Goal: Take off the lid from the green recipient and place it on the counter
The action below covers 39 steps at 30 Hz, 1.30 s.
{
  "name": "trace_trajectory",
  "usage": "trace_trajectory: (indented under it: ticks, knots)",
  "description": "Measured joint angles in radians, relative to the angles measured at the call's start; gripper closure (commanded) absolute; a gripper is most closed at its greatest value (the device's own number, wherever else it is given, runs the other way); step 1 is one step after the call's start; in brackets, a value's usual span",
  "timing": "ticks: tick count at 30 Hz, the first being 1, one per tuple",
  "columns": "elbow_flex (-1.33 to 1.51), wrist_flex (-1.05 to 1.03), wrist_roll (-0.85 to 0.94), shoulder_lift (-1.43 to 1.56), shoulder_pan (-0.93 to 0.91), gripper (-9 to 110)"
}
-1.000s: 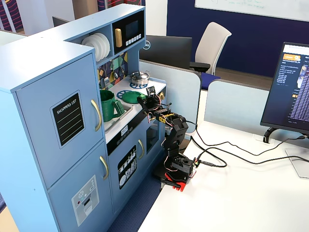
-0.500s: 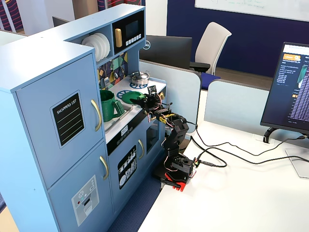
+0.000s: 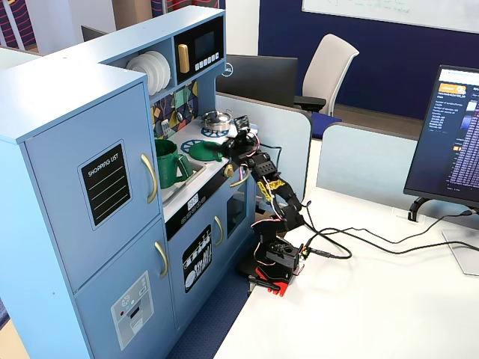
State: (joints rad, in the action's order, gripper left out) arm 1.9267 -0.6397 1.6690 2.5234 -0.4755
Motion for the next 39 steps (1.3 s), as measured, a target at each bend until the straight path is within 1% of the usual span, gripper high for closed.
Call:
trace_trajectory:
  ticks: [2,4,7,9,11,15,18,22,24,26,29,32,36,39]
  knots:
    - [0.002,-0.193,0.025,0.055,0.048,65]
    - [0.037,-0.336,0.044,0.124,0.091,67]
    - [0.123,-0.512,0.078,0.224,0.160,71]
    - [0.201,-0.586,0.080,0.290,0.202,73]
    - [0.296,-0.614,0.074,0.360,0.241,75]
    - [0.517,-0.598,0.006,0.451,0.319,79]
    - [0.687,-0.526,-0.034,0.489,0.373,81]
    - [0.916,-0.385,-0.035,0.551,0.428,85]
    - [1.011,-0.314,-0.026,0.560,0.442,89]
    - [1.060,-0.298,-0.055,0.569,0.463,93]
    - [1.078,-0.342,-0.129,0.572,0.520,99]
    - [1.083,-0.456,-0.172,0.607,0.529,101]
    - [1.083,-0.589,-0.172,0.646,0.528,101]
    - [1.078,-0.693,-0.098,0.652,0.528,100]
